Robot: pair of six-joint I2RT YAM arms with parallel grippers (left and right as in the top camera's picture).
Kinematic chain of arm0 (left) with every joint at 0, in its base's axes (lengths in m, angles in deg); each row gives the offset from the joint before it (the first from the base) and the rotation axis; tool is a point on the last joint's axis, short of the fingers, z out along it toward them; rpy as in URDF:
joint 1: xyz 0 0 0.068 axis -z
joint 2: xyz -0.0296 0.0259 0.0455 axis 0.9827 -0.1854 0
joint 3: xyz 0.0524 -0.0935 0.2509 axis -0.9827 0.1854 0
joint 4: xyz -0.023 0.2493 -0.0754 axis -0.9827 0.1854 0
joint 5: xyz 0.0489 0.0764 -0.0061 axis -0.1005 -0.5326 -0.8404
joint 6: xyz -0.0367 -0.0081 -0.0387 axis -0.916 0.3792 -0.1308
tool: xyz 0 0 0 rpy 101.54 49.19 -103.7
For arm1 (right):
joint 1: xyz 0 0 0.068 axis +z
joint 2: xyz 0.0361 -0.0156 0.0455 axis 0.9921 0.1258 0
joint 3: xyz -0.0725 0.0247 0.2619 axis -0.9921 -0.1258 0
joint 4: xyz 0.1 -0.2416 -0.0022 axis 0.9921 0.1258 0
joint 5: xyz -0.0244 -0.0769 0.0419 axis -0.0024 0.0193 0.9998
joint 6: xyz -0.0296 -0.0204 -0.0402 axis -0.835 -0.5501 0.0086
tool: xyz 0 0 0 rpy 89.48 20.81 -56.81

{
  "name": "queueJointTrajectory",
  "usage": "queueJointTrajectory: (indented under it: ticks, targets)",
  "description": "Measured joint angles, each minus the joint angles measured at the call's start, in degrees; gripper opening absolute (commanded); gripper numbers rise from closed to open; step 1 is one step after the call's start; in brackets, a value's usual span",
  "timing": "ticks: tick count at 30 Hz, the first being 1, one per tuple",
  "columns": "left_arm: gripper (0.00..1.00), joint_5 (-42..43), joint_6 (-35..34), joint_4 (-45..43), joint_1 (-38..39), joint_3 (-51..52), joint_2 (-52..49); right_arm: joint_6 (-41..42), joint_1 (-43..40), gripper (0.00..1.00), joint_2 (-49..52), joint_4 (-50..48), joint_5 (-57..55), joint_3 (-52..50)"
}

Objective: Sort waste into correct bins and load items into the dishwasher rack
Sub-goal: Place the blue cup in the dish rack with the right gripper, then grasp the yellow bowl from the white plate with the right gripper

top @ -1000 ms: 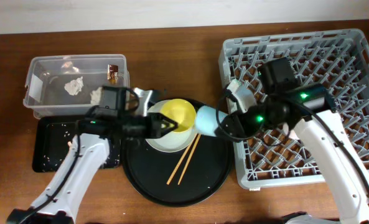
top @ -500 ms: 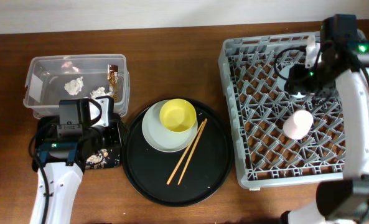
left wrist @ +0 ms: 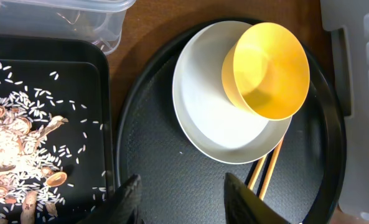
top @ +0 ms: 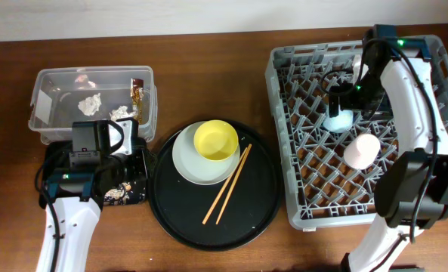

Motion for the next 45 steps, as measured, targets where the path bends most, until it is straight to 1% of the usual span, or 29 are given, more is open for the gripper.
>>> queueJointTrajectory:
  ticks: [4, 7, 8, 9, 12, 13, 16, 20, 21, 24, 26, 29, 31, 32, 33, 35, 36, 42, 45]
  targets:
    - [0.50, -0.8, 0.2, 1.8, 0.0, 0.0, 0.0, 0.0, 0.0, 0.99, 0.0, 1.6, 1.7, 0.4]
    - [0.52, -5.4, 0.1, 5.0, 0.0, 0.0, 0.0, -0.2, 0.7, 0.99, -0.9, 2.4, 5.8, 2.2]
    - [0.53, -8.0, -0.1, 6.3, 0.0, 0.0, 0.0, -0.7, 2.3, 0.99, -2.7, 2.4, 7.9, 2.8]
    - [0.56, -9.4, -0.3, 6.6, 0.0, 0.0, 0.0, -1.4, 4.2, 0.99, -4.5, 2.2, 8.9, 3.0]
    - [0.58, -13.5, -2.7, 7.6, 0.0, 0.0, 0.0, -2.2, 14.3, 1.00, -9.0, 1.4, 11.1, 4.3]
    - [0.60, -14.3, -3.3, 7.6, 0.0, 0.0, 0.0, -2.3, 17.1, 0.98, -9.1, 0.7, 11.5, 4.3]
    - [0.62, -15.3, -3.9, 7.7, 0.0, 0.0, 0.0, -0.9, 25.3, 0.96, -6.5, -3.7, 12.2, 3.7]
    - [0.62, -15.4, -3.9, 7.7, 0.0, 0.0, 0.0, 2.8, 31.1, 0.89, -0.5, -6.2, 12.1, 3.6]
    - [0.62, -15.4, -4.0, 7.7, 0.0, 0.0, 0.0, 3.4, 32.4, 0.84, 1.4, -6.8, 12.2, 3.6]
    - [0.62, -15.4, -4.0, 7.7, 0.0, 0.0, 0.0, 5.8, 34.5, 0.78, 6.6, -7.4, 11.9, 3.4]
    - [0.63, -15.4, -3.9, 7.7, 0.0, 0.0, 0.0, 7.2, 34.9, 0.72, 9.7, -7.6, 11.6, 3.4]
    - [0.63, -15.4, -3.9, 7.7, 0.0, 0.0, 0.0, 9.1, 34.9, 0.49, 15.1, -8.5, 10.8, 3.2]
    - [0.63, -15.4, -3.9, 7.7, 0.0, 0.0, 0.0, 9.3, 34.9, 0.38, 16.9, -9.3, 10.6, 2.9]
    - [0.63, -15.4, -4.0, 7.7, 0.0, 0.0, 0.0, 9.4, 34.9, 0.24, 17.3, -9.8, 10.6, 2.9]
    - [0.63, -15.4, -4.0, 7.7, 0.0, 0.0, 0.0, 9.8, 34.9, 0.16, 17.4, -10.4, 10.6, 2.9]
    - [0.63, -15.4, -3.9, 7.7, 0.0, 0.0, 0.0, 10.6, 34.9, 0.06, 17.4, -10.7, 10.6, 2.9]
    - [0.63, -15.4, -3.9, 7.7, 0.0, 0.0, 0.0, 10.9, 34.9, 0.04, 17.4, -10.8, 10.4, 2.9]
    - [0.63, -15.4, -3.9, 7.7, 0.0, 0.0, 0.0, 12.1, 34.9, 0.04, 17.4, -10.6, 10.2, 3.0]
    - [0.63, -15.4, -3.9, 7.7, 0.0, 0.0, 0.0, 12.2, 34.5, 0.04, 15.2, -8.5, 5.9, 4.5]
